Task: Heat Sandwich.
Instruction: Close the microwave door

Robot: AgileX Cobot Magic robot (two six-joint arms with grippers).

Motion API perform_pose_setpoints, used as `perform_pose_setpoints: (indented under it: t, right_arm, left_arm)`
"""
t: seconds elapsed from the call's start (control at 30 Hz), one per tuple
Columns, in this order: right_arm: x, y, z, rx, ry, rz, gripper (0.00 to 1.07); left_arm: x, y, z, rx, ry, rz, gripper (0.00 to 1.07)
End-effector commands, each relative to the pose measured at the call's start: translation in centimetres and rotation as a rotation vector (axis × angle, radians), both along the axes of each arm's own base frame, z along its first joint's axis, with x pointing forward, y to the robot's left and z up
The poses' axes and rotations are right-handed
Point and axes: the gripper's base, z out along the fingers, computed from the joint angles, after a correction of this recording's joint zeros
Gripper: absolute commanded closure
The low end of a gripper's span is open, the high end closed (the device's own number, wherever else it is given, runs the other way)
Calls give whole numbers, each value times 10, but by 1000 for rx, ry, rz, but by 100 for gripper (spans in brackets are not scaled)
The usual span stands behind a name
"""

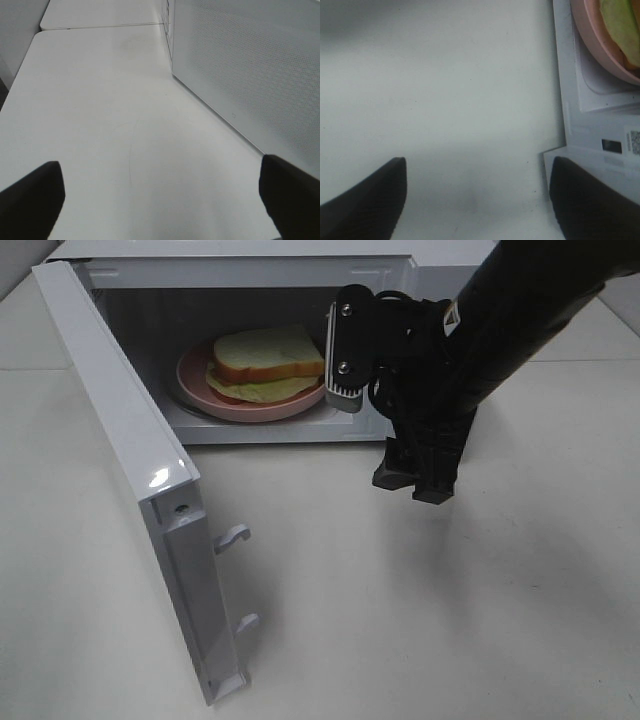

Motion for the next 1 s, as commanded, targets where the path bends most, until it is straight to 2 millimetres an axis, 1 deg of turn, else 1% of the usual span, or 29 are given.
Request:
perform_pose_setpoints:
  t: [0.03, 0.07, 0.2, 0.23, 0.3, 0.37, 0.4, 0.47, 0.5, 0.57, 0.63, 0.67, 0.7, 0.8, 0.83, 0.9, 0.97, 1.0]
  right_arm:
    - [-12, -7, 6, 44, 13, -80, 31]
    - [-12, -7, 6, 44, 13, -80, 31]
    - [-31, -19, 13, 103, 55, -218, 31]
    - [-31, -19, 13, 103, 55, -218, 31]
    - [-42, -27, 16, 129, 83, -292, 31]
    - [-45, -29, 17, 132, 93, -310, 31]
    - [-54, -35, 20, 139, 114, -349, 31]
    - [-61, -40, 21, 142, 136, -387, 31]
    - [-61, -40, 21, 142, 136, -387, 31]
    - [-73, -48, 24, 150, 168, -448, 31]
    - [-80, -53, 26, 158, 181, -482, 31]
    - [-80, -53, 26, 158, 181, -482, 31]
    - [-87, -57, 28, 166, 193, -514, 31]
    - [-97, -64, 32, 176, 203, -547, 31]
    - [-97, -64, 32, 176, 203, -547, 31]
    - [-107, -72, 35, 172, 204, -573, 31]
    - [-110, -75, 36, 170, 202, -582, 31]
    - [-118, -81, 39, 170, 197, -597, 31]
  left_arm:
    - [-4, 0, 0, 1, -33, -2, 5]
    - [-4, 0, 0, 1, -33, -2, 5]
    - [-4, 0, 0, 1, -33, -2, 5]
    - [-4, 0, 0, 1, -33, -2, 5]
    - [-4, 0, 0, 1, -33, -2, 5]
    - [-4, 0, 0, 1, -33, -2, 5]
    - [-4, 0, 0, 1, -33, -2, 5]
    - [-4, 0, 0, 1, -33, -2, 5]
    - [-4, 0, 0, 1, -33, -2, 5]
    - [-4, 0, 0, 1, -33, -2, 5]
    - [-4, 0, 0, 1, -33, -2, 5]
    - [-4, 0, 0, 1, -33, -2, 5]
    - [-4, 0, 0, 1, -33, -2, 5]
    - [-4, 0, 0, 1, -33, -2, 5]
    - [-4, 0, 0, 1, -33, -2, 5]
    - [-4, 0, 0, 1, -33, -2, 5]
    - [-4, 0, 0, 1, -33, -2, 5]
    - [-4, 0, 0, 1, -33, -2, 5]
